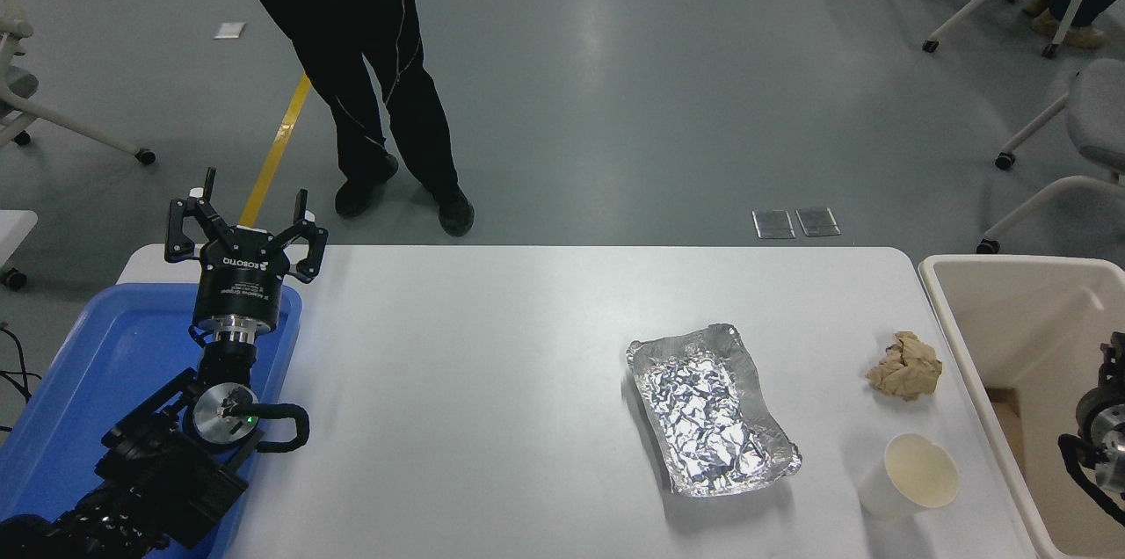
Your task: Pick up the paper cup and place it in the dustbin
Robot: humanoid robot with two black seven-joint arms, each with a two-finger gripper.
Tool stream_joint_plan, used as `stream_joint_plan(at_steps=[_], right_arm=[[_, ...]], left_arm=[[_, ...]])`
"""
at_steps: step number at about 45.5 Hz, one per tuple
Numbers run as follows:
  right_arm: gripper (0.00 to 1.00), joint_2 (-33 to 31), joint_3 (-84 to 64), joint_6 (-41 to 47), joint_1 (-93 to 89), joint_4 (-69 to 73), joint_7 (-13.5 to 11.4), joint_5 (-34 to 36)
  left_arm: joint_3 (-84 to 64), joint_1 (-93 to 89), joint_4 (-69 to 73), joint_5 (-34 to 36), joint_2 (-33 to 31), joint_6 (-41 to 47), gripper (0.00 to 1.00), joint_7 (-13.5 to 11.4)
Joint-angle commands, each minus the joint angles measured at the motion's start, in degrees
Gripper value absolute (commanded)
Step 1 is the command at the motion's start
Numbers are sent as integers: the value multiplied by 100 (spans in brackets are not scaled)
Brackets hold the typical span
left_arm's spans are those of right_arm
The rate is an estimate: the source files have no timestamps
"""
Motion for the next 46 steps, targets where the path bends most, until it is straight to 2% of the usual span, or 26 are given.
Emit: stream_joint_plan(at_steps=[1, 18, 46], right_arm=[[100, 30, -2, -15, -5, -15, 1, -1], [100, 30, -72, 46, -5, -6, 1, -10], [100, -101, -1285, 179, 206, 29, 1, -89]], left_arm=[[0, 0, 0, 0, 4, -1, 99, 17], [0, -9, 0, 0, 4, -1, 99, 0], [0, 0, 8, 0, 4, 7, 99, 0]])
